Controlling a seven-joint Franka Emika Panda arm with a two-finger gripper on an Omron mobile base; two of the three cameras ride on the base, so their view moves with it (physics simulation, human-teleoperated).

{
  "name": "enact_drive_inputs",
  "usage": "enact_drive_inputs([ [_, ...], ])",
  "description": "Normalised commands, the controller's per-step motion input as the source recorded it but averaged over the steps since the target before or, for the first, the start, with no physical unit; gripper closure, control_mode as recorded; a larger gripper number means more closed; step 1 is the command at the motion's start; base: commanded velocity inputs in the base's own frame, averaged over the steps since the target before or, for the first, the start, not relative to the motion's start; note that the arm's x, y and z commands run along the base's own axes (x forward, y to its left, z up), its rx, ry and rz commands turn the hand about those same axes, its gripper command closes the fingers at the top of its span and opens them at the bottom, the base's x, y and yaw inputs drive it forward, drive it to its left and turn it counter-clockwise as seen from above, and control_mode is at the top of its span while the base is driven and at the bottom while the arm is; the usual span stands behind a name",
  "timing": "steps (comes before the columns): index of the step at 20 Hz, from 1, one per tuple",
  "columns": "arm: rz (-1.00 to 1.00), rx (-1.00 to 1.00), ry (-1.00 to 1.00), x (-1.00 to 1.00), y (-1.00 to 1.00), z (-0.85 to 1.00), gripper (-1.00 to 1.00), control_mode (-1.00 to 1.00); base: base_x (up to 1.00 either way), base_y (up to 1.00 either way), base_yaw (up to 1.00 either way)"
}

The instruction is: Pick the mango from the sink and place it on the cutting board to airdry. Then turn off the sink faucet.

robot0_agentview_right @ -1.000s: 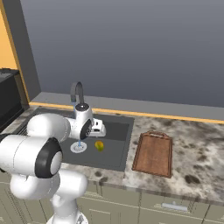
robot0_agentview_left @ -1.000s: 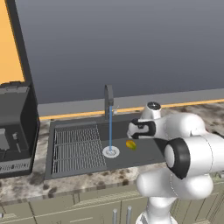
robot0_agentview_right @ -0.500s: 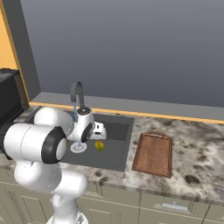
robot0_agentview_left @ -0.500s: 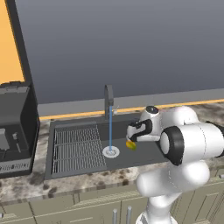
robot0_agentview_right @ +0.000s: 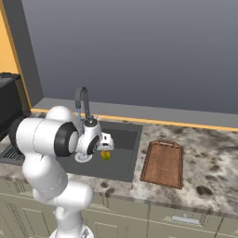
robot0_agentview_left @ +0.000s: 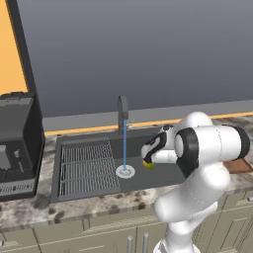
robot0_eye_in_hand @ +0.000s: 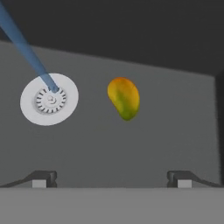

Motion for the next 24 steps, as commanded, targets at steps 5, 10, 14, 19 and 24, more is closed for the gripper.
enact_drive_inputs([
  [5,0.02,0.0,0.0,0.26,0.0,-0.23,-1.0,-1.0,0.0,0.0,0.0],
  [10,0.02,0.0,0.0,0.27,0.0,-0.21,-1.0,-1.0,0.0,0.0,0.0],
  [14,0.02,0.0,0.0,0.17,0.0,-0.22,-1.0,-1.0,0.0,0.0,0.0],
  [19,0.03,0.0,0.0,0.14,0.0,-0.21,-1.0,-1.0,0.0,0.0,0.0],
  [24,0.03,0.0,0.0,0.16,-0.02,-0.23,-1.0,-1.0,0.0,0.0,0.0],
])
